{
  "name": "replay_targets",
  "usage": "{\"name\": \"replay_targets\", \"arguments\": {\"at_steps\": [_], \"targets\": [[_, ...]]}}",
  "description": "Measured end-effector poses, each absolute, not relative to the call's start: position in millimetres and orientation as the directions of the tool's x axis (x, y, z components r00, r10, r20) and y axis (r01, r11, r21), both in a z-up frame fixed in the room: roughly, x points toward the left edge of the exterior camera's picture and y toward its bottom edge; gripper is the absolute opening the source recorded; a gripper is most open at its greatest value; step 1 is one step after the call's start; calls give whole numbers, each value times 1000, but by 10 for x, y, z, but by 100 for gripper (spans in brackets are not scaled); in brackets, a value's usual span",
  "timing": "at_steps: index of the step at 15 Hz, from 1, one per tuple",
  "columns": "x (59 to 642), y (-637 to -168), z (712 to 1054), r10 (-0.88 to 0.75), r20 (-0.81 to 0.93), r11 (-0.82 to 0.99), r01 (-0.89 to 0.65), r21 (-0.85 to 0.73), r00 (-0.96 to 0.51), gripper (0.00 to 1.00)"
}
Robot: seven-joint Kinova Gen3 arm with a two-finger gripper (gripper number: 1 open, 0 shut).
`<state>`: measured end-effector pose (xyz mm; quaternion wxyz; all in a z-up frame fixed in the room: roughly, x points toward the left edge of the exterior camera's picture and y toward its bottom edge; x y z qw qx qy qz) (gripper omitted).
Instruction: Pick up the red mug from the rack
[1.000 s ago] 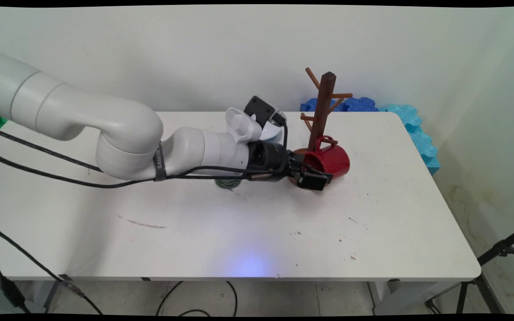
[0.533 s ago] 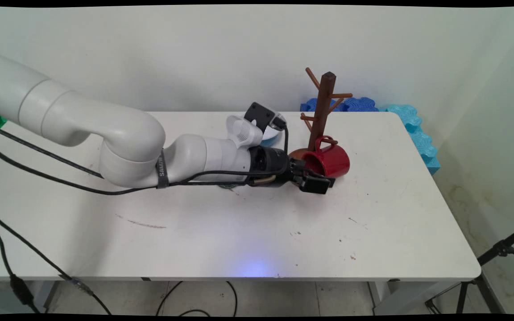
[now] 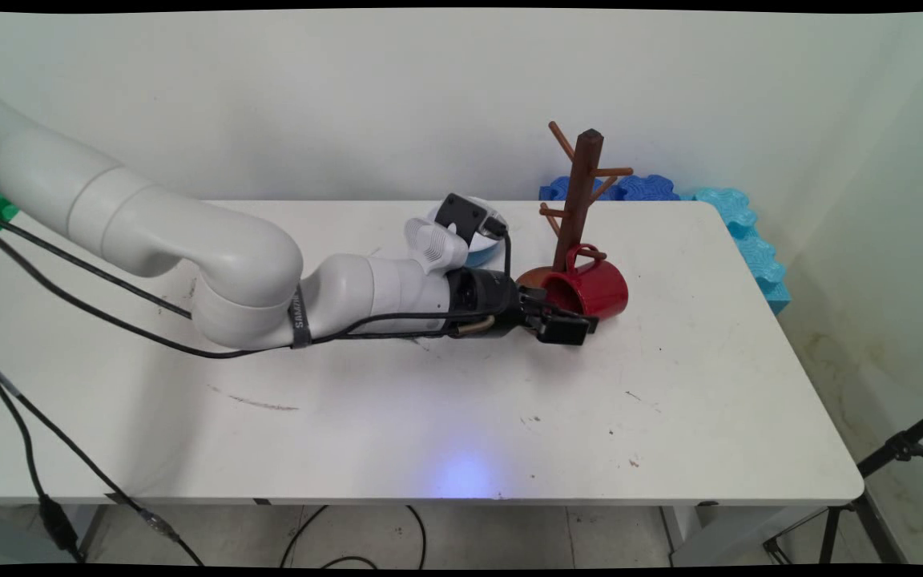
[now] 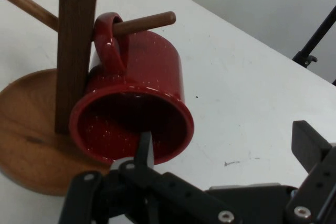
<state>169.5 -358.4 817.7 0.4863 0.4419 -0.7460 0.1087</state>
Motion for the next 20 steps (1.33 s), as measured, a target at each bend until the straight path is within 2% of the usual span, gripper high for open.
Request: {"name": "replay_targets", "arguments": {"at_steps": [20], "targets": [[1386, -3981, 7607, -506, 853, 615, -748, 250, -131, 100]]}}
